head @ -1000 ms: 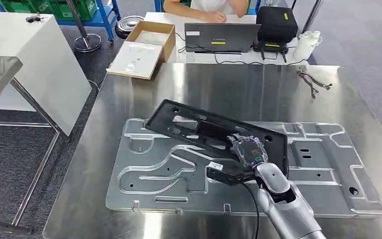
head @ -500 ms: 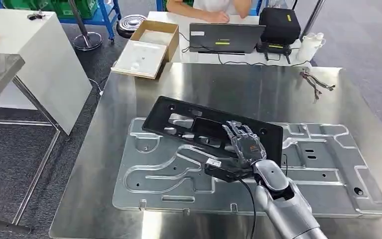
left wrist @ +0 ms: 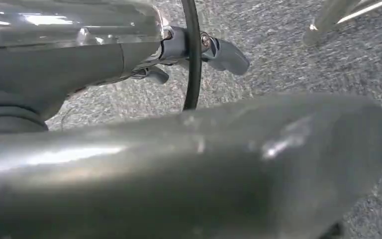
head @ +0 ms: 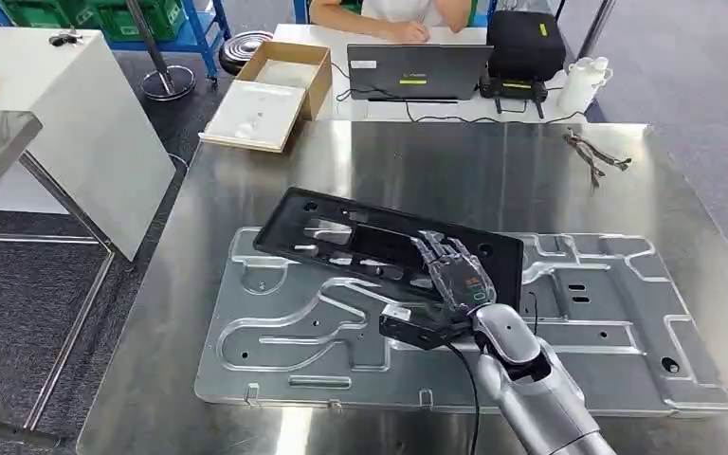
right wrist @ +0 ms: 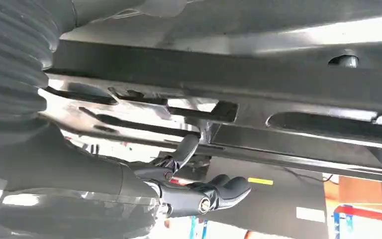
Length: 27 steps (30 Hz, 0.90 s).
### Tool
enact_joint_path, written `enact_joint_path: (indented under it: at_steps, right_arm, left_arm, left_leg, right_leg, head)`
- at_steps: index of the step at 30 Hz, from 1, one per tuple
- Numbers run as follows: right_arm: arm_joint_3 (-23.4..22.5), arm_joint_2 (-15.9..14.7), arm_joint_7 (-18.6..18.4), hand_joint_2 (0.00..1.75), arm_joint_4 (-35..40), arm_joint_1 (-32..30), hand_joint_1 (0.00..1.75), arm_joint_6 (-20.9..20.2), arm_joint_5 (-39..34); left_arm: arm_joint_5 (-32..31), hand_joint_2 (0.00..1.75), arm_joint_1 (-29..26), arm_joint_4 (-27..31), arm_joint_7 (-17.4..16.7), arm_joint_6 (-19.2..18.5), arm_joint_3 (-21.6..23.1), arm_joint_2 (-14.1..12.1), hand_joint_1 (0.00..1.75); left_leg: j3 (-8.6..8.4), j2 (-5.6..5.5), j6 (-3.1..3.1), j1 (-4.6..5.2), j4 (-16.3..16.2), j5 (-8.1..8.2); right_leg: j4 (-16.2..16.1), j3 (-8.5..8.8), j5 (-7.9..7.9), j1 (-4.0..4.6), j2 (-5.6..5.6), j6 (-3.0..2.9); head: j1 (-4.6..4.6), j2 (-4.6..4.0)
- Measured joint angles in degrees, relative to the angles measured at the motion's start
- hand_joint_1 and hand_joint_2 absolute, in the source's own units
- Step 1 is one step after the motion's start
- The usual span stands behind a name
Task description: Take the parts from the cabinet and place them on the table.
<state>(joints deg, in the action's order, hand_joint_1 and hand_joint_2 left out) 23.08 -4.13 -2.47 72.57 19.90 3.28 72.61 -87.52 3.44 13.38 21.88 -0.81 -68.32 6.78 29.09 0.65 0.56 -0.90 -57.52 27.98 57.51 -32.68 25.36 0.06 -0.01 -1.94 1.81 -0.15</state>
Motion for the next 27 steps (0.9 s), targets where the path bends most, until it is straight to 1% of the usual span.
enact_joint_path:
  at_steps: [1,3,4,5,6,7,8,9,10,11,12,13,14,15,16,17,18,19,20,21,22,23,24,25,26,27]
  right_arm:
    - [0.02,0.0,-0.13,1.75,0.09,0.02,0.0,0.31,0.46]
    - [0.07,0.0,-0.66,1.75,0.35,-0.06,0.0,1.33,1.57]
    - [0.13,0.0,-0.87,1.75,0.7,-0.12,0.0,2.07,2.24]
    - [0.2,0.0,-1.14,1.75,1.13,-0.38,0.0,2.77,2.97]
    - [0.2,-0.02,-1.33,1.75,1.31,-0.75,0.0,3.17,3.43]
    - [0.2,-0.02,-1.44,1.75,1.73,-1.0,0.0,3.39,3.8]
    - [0.2,-0.02,-1.57,1.75,1.9,-1.13,0.0,3.52,3.98]
    - [0.2,0.0,-1.68,1.75,2.06,-1.23,0.0,3.54,4.06]
    - [0.26,0.0,-1.68,1.75,2.16,-1.44,0.0,3.58,4.15]
    - [0.33,0.0,-1.68,1.75,2.27,-1.61,0.0,3.76,4.24]
    - [0.35,0.0,-1.68,1.75,2.55,-1.83,0.0,4.32,4.59]
    - [0.35,0.0,-1.68,1.75,2.84,-2.11,0.0,4.81,4.99]
    - [0.42,0.0,-1.68,1.75,3.5,-2.55,0.0,5.75,5.79]
    - [0.55,0.0,-1.73,1.75,4.59,-3.14,0.0,6.82,6.84]
    - [0.83,0.0,-1.9,1.75,5.67,-3.66,0.0,7.61,7.81]
    - [1.25,0.0,-2.16,1.75,7.5,-4.4,0.0,8.42,8.83]
    - [1.7,0.0,-2.41,1.75,9.03,-5.2,0.0,8.88,9.58]
    - [2.12,0.0,-2.8,1.75,10.61,-5.92,0.0,9.53,10.38]
    - [2.54,-0.07,-3.06,1.75,12.27,-6.51,0.0,9.92,11.13]
    - [3.0,-0.2,-3.39,1.75,13.78,-7.37,0.0,10.16,11.67]
    - [3.6,-0.71,-3.71,1.75,15.3,-7.95,0.0,10.7,12.21]
    - [4.39,-1.07,-4.17,1.75,16.97,-8.52,0.0,11.08,13.0]
    - [4.83,-1.38,-4.5,1.75,18.12,-9.12,0.0,11.41,13.49]
    - [5.33,-1.75,-5.02,1.75,19.64,-9.98,0.0,12.01,14.22]
    - [5.55,-1.99,-5.44,1.75,20.66,-10.8,0.0,12.75,14.93]
    - [5.86,-2.19,-6.12,1.75,22.21,-11.56,0.0,14.19,15.96]
  left_arm:
    - [0.0,0.0,0.1,0.0,-0.02,0.0,-0.02,0.0,0.0]
    - [0.09,0.0,-0.04,0.0,-0.02,0.02,-0.02,0.0,0.0]
    - [0.13,0.0,-0.1,0.0,-0.02,0.02,-0.04,0.0,0.0]
    - [0.17,0.0,-0.08,0.0,-0.04,0.04,-0.06,0.04,0.0]
    - [0.2,0.0,0.02,0.0,-0.04,0.04,-0.07,0.04,0.0]
    - [0.26,0.0,0.05,0.0,-0.04,0.07,-0.07,0.04,0.0]
    - [0.31,0.0,-0.01,0.0,-0.04,0.07,-0.07,0.04,0.0]
    - [0.33,0.0,-0.09,0.0,-0.04,0.07,-0.07,0.02,0.0]
    - [0.33,0.0,-0.12,0.0,-0.04,0.07,-0.07,0.02,0.0]
    - [0.33,0.0,-0.11,0.0,-0.04,0.07,-0.07,0.02,0.0]
    - [0.33,0.0,-0.09,0.0,-0.09,0.07,-0.09,0.02,0.0]
    - [0.33,0.0,-0.07,0.0,-0.11,0.07,-0.09,0.02,0.0]
    - [0.33,0.0,-0.05,0.0,-0.11,0.09,-0.09,0.04,0.0]
    - [0.33,0.0,-0.14,-0.02,-0.13,0.11,-0.09,0.07,0.0]
    - [0.42,0.0,-0.01,-0.02,-0.17,0.26,-0.11,0.11,0.0]
    - [0.42,0.0,0.04,-0.02,-0.17,0.37,-0.13,0.11,0.0]
    - [0.44,0.0,0.0,-0.02,-0.17,0.55,-0.15,0.11,0.0]
    - [0.44,0.0,-0.01,-0.02,-0.17,0.79,-0.15,0.11,0.0]
    - [0.46,0.0,0.01,-0.02,-0.17,0.92,-0.15,0.11,0.0]
    - [0.54,0.0,-0.01,-0.02,-0.17,0.96,-0.18,0.13,0.0]
    - [0.55,0.0,0.0,-0.07,-0.17,0.96,-0.17,0.33,0.0]
    - [0.57,0.0,0.03,-0.07,-0.24,1.03,-0.17,0.33,0.0]
    - [0.57,0.0,0.03,-0.07,-0.33,1.05,-0.2,0.33,0.0]
    - [0.59,0.0,0.0,-0.07,-0.35,1.07,-0.24,0.33,0.0]
    - [0.59,0.0,-0.1,-0.07,-0.41,1.07,-0.28,0.33,0.0]
    - [0.66,0.0,-0.18,-0.07,-0.5,1.07,-0.35,0.35,0.0]
  left_leg:
    - [0.06,-0.02,-0.15,0.34,0.48,-0.04]
    - [0.22,-0.1,-0.52,0.54,0.35,-0.14]
    - [0.2,-0.11,-0.84,0.55,0.49,-0.33]
    - [-0.18,-0.07,-1.44,-0.18,1.27,-1.02]
    - [-0.09,0.1,-1.68,-0.11,1.35,-1.26]
    - [0.17,0.06,-2.01,-0.12,1.37,-1.44]
    - [0.39,0.06,-2.03,-0.1,1.35,-1.48]
    - [0.54,0.07,-2.03,-0.06,1.31,-1.49]
    - [0.63,0.06,-2.04,-0.05,1.26,-1.48]
    - [0.55,0.02,-2.03,-0.06,1.24,-1.45]
    - [0.39,-0.09,-1.94,-0.09,1.2,-1.3]
    - [0.16,-0.23,-1.79,-0.1,1.1,-1.12]
    - [-0.08,-0.41,-1.51,-0.12,0.92,-0.81]
    - [0.01,-0.5,-1.15,-0.12,0.81,-0.45]
    - [0.2,-0.65,-0.66,0.33,0.29,-0.15]
    - [0.57,-0.81,-0.4,0.26,0.29,-0.23]
    - [0.62,-0.81,-0.1,0.25,0.32,-0.19]
    - [0.52,-0.81,0.25,0.12,0.44,-0.16]
    - [0.36,-0.84,0.61,0.09,0.45,0.09]
    - [0.49,-0.68,0.84,0.01,-0.27,0.96]
    - [1.53,-0.67,1.03,0.1,-2.69,2.53]
    - [3.96,-0.69,1.19,0.07,-7.53,4.91]
    - [6.12,-0.69,1.29,0.05,-11.75,6.64]
    - [8.68,-0.69,1.33,0.06,-16.5,7.98]
    - [9.84,-0.69,1.26,0.06,-18.05,7.61]
    - [9.52,-0.69,1.08,0.08,-16.66,5.8]
  right_leg:
    - [0.15,-0.18,0.05,0.31,0.02,0.47]
    - [-0.06,-0.15,-0.24,0.11,0.01,1.14]
    - [-0.26,-0.05,-0.41,0.1,0.01,1.43]
    - [0.08,-0.27,-0.16,0.22,0.02,1.77]
    - [1.29,-0.74,1.03,0.09,0.1,2.06]
    - [4.59,-2.25,3.5,-0.03,0.12,2.28]
    - [9.04,-4.36,5.91,-0.22,0.11,2.5]
    - [13.65,-6.53,7.89,-0.34,0.11,2.67]
    - [17.29,-8.29,8.79,-0.43,0.1,2.85]
    - [17.79,-8.57,8.16,-0.54,0.08,2.94]
    - [15.69,-7.63,6.26,-0.71,0.08,2.97]
    - [11.72,-5.7,3.59,-0.84,0.07,2.93]
    - [6.32,-3.15,0.69,-0.89,0.07,2.76]
    - [1.79,-1.38,-0.66,-0.89,0.12,2.44]
    - [0.94,-0.9,0.09,-0.56,0.19,2.23]
    - [0.97,-1.14,0.38,-0.56,0.18,1.92]
    - [0.95,-1.3,0.5,-0.45,0.2,1.74]
    - [1.0,-1.32,0.64,-0.34,0.2,1.36]
    - [0.68,-1.12,0.59,-0.58,0.15,0.9]
    - [0.29,-0.61,0.53,-0.82,-0.03,0.49]
    - [0.14,-0.43,0.62,-0.79,-0.08,0.29]
    - [0.17,-0.46,0.69,-0.69,-0.15,0.09]
    - [0.19,-0.45,0.76,-0.55,-0.2,-0.03]
    - [0.21,-0.41,0.88,-0.36,-0.26,-0.22]
    - [0.29,-0.35,0.96,-0.22,-0.26,-0.32]
    - [0.35,-0.25,1.11,-0.11,-0.24,-0.39]
  head:
    - [0.0,0.0]
    - [0.0,0.0]
    - [0.02,0.0]
    - [0.02,0.0]
    - [0.0,0.0]
    - [0.0,0.0]
    - [0.0,0.0]
    - [0.02,0.0]
    - [0.0,0.0]
    - [0.0,0.0]
    - [0.0,0.0]
    - [0.0,0.0]
    - [0.0,0.0]
    - [0.0,0.0]
    - [0.0,0.0]
    - [0.02,0.0]
    - [0.0,0.0]
    - [0.02,0.0]
    - [0.02,0.0]
    - [0.02,0.0]
    - [0.02,0.0]
    - [0.02,0.0]
    - [0.02,0.0]
    - [0.02,0.0]
    - [0.02,0.0]
    - [0.02,0.0]
